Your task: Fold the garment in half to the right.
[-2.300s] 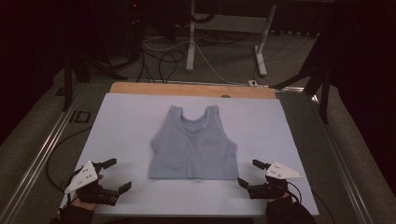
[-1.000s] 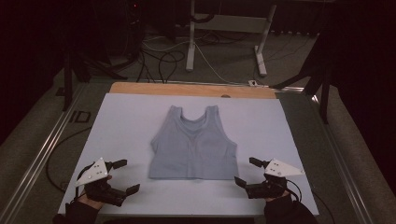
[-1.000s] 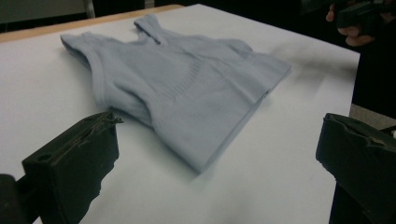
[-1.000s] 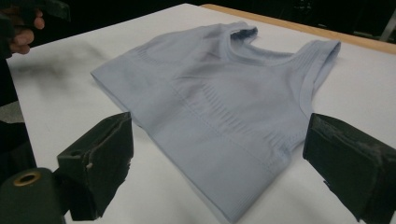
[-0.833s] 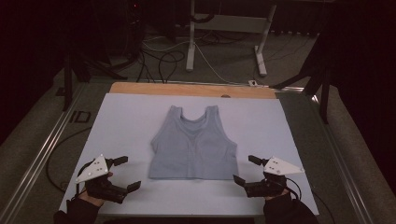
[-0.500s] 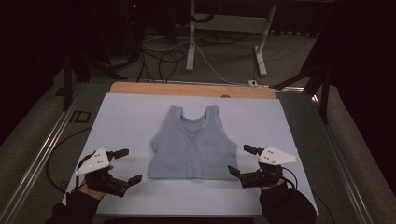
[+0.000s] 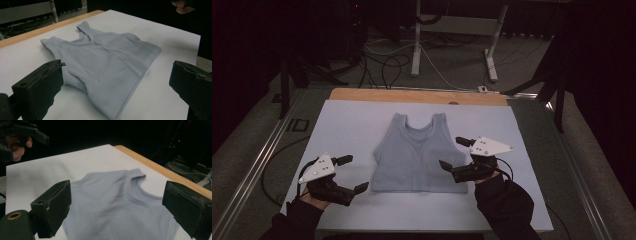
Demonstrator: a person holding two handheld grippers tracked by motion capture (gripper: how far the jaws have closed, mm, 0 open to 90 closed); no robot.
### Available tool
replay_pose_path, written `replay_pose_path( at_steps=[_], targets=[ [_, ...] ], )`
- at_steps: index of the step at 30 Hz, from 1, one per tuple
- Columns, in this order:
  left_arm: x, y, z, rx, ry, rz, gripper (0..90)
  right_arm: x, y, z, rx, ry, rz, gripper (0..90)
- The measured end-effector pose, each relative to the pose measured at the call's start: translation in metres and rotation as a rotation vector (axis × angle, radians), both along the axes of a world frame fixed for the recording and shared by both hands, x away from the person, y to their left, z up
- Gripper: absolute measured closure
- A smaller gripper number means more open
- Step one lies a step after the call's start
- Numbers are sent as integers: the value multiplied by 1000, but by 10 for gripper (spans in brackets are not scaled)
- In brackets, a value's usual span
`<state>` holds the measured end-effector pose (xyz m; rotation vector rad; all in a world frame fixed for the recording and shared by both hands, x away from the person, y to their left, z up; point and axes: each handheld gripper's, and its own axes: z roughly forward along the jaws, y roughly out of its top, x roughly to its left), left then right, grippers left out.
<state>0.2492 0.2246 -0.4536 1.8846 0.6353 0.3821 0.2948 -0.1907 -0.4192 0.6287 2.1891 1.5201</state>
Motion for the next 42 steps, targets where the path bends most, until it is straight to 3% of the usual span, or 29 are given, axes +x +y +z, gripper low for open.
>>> replay_pose_path(
  at_steps=[7,21,24,26,31,42],
  targets=[
    [4,-12,-4,19,22,-10,0,19,19,5,7,-3,30,87],
    [18,-28,-11,37,75,40,0,51,59,0,30,23,64,87],
    [22,-31,-16,35,100,42,0,59,68,-3,35,27,70,87],
    [25,-33,-19,67,112,56,0,63,75,-6,36,34,72,87],
    [32,-34,-29,91,161,72,0,72,90,-15,27,52,92,87],
    [45,-36,-58,139,299,89,2,81,103,-33,-2,82,100,87]
  ],
)
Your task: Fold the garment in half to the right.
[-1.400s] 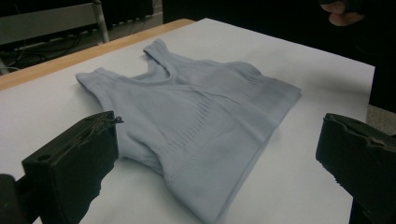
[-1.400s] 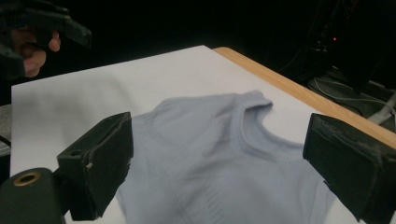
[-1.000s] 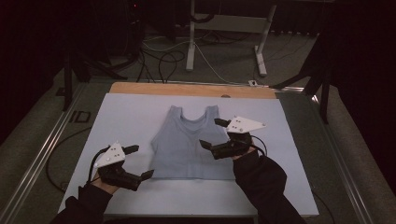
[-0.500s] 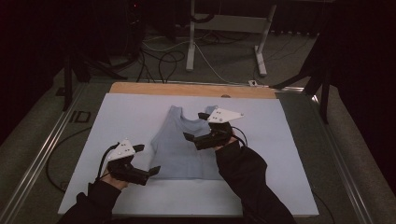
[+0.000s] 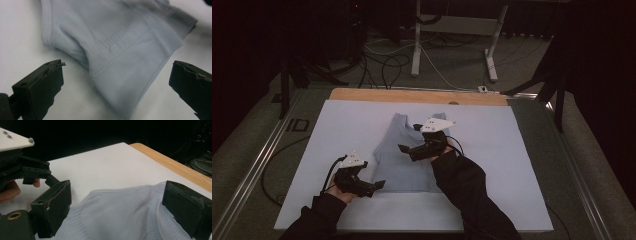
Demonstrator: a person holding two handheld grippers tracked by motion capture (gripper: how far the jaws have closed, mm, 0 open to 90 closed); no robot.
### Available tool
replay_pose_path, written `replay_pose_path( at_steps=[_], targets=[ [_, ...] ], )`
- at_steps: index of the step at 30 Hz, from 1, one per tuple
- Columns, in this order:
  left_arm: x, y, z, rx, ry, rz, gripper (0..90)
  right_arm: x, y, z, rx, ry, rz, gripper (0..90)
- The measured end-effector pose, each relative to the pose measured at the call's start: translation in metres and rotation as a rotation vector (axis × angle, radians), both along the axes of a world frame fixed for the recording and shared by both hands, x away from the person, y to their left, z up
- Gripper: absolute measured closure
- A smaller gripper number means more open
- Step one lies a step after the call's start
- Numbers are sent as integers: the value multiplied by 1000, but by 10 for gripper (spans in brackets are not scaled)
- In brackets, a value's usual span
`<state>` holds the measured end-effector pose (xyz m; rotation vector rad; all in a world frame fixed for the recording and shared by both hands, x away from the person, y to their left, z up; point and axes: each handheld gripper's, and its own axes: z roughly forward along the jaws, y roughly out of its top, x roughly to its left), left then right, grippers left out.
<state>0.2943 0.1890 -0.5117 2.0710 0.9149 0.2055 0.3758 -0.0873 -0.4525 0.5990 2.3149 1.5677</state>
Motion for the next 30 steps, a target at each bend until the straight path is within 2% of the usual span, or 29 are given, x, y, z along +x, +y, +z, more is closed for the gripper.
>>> replay_pose_path(
  at_steps=[2,3,5,9,11,12,18,19,23,25,27,30],
  targets=[
    [0,-1,-2,0,12,0,2,1,0,-1,1,5,-3,87],
    [1,-3,-5,12,36,-16,3,3,-1,-3,3,9,-5,87],
    [2,-5,-8,10,64,-11,38,3,0,-4,0,13,-9,87],
    [2,-7,-10,22,66,28,99,3,0,-6,3,26,-5,87],
    [2,-7,-10,22,66,28,126,2,0,-7,-1,22,0,87],
    [4,-5,-11,16,84,45,167,1,1,-7,-5,20,4,87],
    [6,-7,-17,35,134,27,293,0,3,-8,-14,18,8,88],
    [5,-8,-18,33,129,30,314,0,3,-8,-15,21,11,87],
    [3,-8,-17,19,153,8,449,0,3,-8,-16,26,8,88],
    [1,-10,-17,18,162,-19,514,0,3,-8,-18,23,10,88],
    [0,-13,-17,13,172,-30,548,0,3,-7,-20,22,9,88],
    [-3,-18,-17,28,170,-38,598,1,4,-7,-13,24,10,88]
  ],
)
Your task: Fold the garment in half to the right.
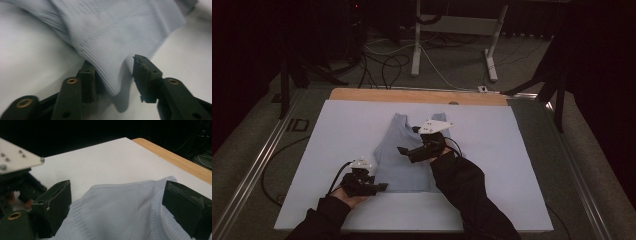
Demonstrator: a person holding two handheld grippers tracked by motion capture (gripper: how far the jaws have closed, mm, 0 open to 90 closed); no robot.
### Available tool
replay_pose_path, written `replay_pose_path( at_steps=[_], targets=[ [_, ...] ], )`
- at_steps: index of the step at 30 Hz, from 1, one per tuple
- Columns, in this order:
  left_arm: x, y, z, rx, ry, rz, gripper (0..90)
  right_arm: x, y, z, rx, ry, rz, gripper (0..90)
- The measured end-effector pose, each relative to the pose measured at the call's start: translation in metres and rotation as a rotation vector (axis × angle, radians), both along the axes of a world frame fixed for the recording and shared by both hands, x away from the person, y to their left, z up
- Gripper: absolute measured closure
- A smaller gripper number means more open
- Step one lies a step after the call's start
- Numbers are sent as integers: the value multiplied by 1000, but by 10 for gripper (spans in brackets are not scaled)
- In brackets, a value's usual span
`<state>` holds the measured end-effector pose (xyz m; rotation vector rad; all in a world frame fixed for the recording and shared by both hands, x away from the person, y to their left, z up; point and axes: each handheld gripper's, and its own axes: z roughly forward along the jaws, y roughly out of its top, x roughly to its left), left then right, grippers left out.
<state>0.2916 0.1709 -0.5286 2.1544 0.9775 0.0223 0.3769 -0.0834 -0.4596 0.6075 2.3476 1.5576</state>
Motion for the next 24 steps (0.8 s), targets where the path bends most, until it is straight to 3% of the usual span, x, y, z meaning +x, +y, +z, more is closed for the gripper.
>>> replay_pose_path(
  at_steps=[1,5,9,14,21,24],
  targets=[
    [0,0,0,0,0,0,598,0,1,0,0,4,-2,88],
    [-1,-4,1,9,7,0,738,3,4,0,-5,5,3,88],
    [-3,-6,1,36,10,-4,780,6,6,-1,-10,14,-1,88],
    [-4,-9,4,63,-17,-5,852,9,9,-6,-1,37,-3,88],
    [-6,-7,13,1,-30,24,863,17,17,-5,-21,38,3,88],
    [-5,-7,13,-3,-19,30,864,23,21,-3,-18,41,-7,87]
  ],
)
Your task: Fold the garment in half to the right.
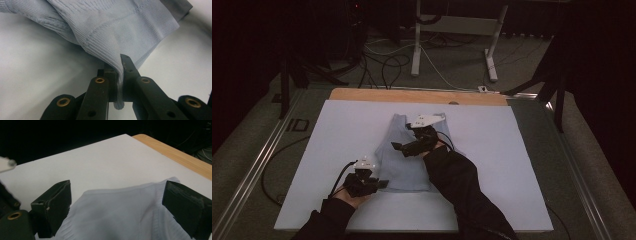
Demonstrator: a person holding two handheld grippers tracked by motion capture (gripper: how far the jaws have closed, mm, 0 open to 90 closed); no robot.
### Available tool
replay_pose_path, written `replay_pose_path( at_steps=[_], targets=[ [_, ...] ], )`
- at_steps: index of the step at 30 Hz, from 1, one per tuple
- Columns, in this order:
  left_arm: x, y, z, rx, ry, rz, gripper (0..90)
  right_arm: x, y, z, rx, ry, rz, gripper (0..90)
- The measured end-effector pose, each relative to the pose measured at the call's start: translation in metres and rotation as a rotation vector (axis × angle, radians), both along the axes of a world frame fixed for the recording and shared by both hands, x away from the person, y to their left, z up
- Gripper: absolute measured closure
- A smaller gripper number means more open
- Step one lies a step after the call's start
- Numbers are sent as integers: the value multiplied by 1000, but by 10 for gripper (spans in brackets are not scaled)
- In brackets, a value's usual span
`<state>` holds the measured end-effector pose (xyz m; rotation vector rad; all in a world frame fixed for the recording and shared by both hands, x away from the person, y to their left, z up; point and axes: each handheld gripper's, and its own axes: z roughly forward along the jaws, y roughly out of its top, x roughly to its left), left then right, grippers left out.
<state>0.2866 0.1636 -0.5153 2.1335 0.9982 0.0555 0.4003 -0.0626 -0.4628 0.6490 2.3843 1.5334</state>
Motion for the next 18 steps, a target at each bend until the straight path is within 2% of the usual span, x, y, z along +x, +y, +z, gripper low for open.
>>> replay_pose_path(
  at_steps=[1,4,10,18],
  targets=[
    [0,0,0,-5,11,1,864,2,1,1,-4,-2,-7,87],
    [0,0,0,-2,0,2,864,12,6,2,-21,-13,-12,87],
    [-1,0,1,-2,-9,11,864,33,19,5,-43,-2,-35,88],
    [-1,1,1,-19,-4,11,864,62,37,2,-66,47,-69,88]
  ],
)
